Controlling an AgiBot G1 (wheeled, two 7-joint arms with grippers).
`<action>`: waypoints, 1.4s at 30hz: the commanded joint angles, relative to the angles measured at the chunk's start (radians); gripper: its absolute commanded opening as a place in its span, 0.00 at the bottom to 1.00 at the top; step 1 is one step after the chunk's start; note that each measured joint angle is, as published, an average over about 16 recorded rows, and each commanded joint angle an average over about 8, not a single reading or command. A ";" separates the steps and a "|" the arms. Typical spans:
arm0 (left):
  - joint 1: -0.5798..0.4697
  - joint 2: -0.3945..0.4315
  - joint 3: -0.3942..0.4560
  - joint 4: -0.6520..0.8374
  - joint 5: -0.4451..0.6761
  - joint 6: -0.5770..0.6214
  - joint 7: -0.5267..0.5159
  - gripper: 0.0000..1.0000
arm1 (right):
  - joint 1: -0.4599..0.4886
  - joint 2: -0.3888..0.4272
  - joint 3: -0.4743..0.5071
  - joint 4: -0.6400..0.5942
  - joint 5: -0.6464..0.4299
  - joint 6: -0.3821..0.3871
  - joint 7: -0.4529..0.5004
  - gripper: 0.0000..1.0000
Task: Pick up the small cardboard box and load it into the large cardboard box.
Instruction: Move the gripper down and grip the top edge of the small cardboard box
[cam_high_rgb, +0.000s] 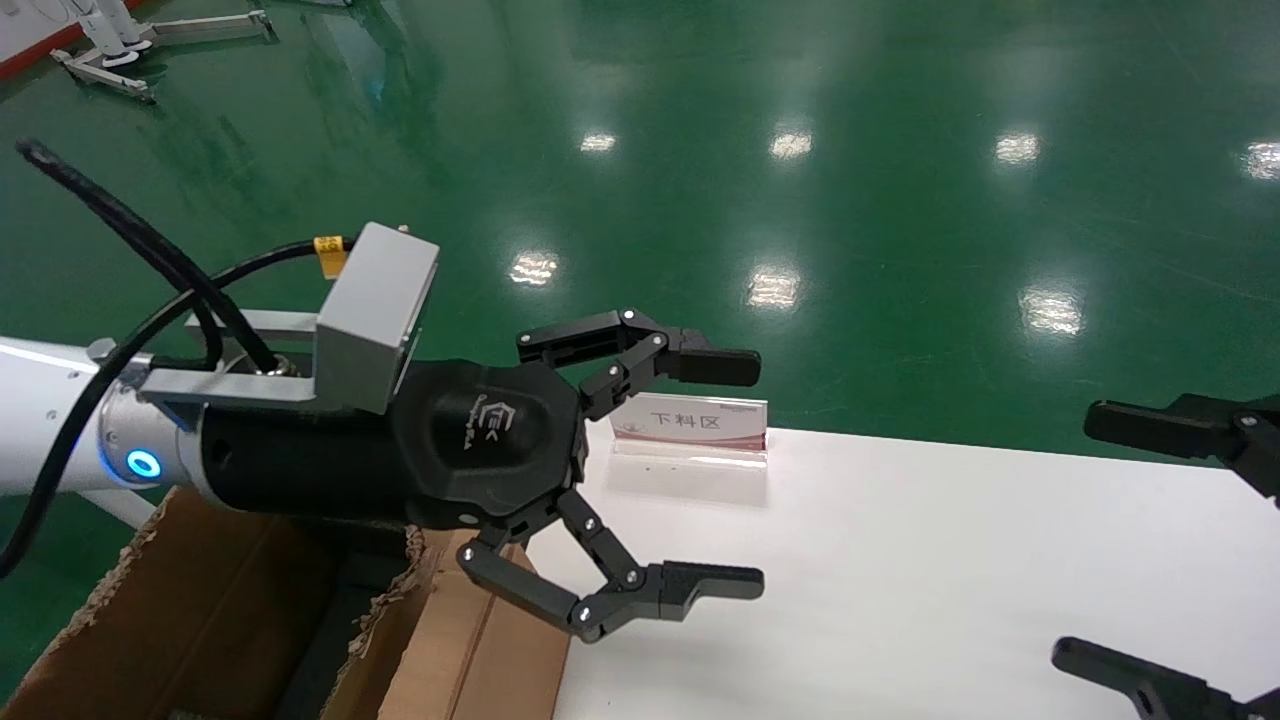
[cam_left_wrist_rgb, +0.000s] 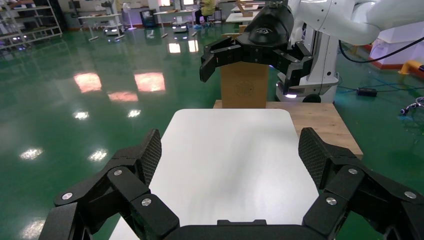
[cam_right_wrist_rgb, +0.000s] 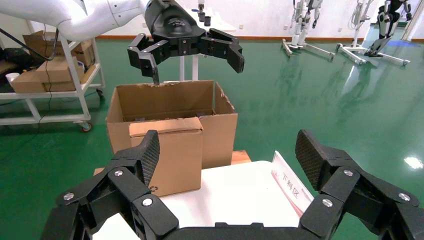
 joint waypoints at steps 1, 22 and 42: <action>0.000 0.000 0.000 0.000 0.000 0.000 0.000 1.00 | 0.000 0.000 0.000 0.000 0.000 0.000 0.000 1.00; 0.001 -0.004 0.003 0.002 0.004 -0.002 -0.004 1.00 | 0.000 0.000 0.000 0.000 0.000 0.000 0.000 1.00; -0.121 -0.102 0.116 -0.047 0.199 -0.029 -0.154 1.00 | 0.000 0.000 0.000 0.000 0.000 0.000 0.000 1.00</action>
